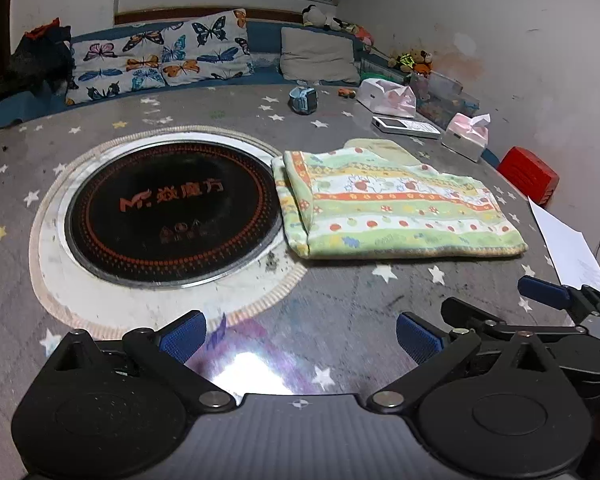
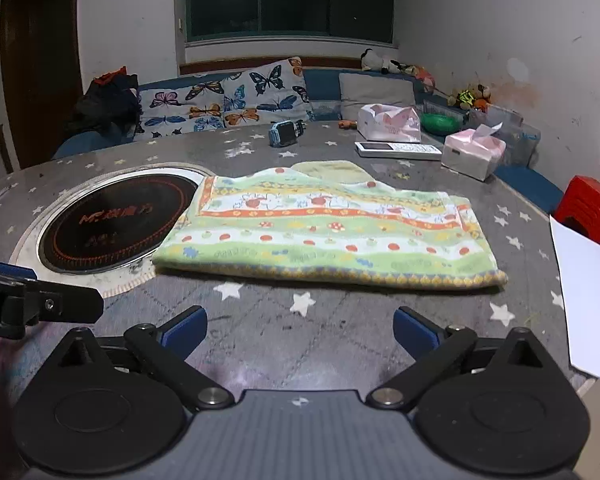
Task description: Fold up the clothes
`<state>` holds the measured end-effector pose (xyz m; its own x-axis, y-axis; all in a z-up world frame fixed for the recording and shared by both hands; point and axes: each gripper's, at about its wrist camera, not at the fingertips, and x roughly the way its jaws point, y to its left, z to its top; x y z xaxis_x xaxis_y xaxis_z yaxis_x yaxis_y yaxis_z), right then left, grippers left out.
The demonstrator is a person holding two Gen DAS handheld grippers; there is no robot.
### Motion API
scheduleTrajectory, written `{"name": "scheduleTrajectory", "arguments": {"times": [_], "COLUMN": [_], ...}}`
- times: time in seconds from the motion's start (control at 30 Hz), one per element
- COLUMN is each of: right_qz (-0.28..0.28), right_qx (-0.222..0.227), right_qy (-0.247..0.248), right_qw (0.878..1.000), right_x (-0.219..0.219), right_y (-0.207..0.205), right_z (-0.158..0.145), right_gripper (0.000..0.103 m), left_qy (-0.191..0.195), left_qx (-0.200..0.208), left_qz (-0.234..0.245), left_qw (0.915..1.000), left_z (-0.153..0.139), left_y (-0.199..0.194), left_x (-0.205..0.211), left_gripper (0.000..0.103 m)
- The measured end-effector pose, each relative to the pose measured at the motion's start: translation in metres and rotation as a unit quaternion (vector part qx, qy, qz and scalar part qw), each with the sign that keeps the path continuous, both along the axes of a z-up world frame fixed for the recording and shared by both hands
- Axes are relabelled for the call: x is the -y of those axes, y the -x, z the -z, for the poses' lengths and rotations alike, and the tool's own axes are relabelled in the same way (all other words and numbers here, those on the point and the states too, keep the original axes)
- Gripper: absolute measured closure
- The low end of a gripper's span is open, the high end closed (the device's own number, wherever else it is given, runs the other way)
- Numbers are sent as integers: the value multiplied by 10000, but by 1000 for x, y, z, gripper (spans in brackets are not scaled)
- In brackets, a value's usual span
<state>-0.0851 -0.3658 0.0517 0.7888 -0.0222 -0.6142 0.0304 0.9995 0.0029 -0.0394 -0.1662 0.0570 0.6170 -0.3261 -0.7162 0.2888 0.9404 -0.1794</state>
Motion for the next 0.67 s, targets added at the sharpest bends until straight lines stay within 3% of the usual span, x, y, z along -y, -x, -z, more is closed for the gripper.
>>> {"name": "scheduleTrajectory", "arguments": {"times": [0.67], "right_qz": [205], "right_qx": [-47], "right_qy": [-114], "right_qw": [9997], "right_x": [4], "right_y": [8], "right_z": [6], "right_gripper": [0], "left_qy": [-42], "left_qx": [57], "left_qz": [42], "left_qw": [10000], "left_z": [2], "left_y": [8], "left_x": [5], "left_gripper": [0]}}
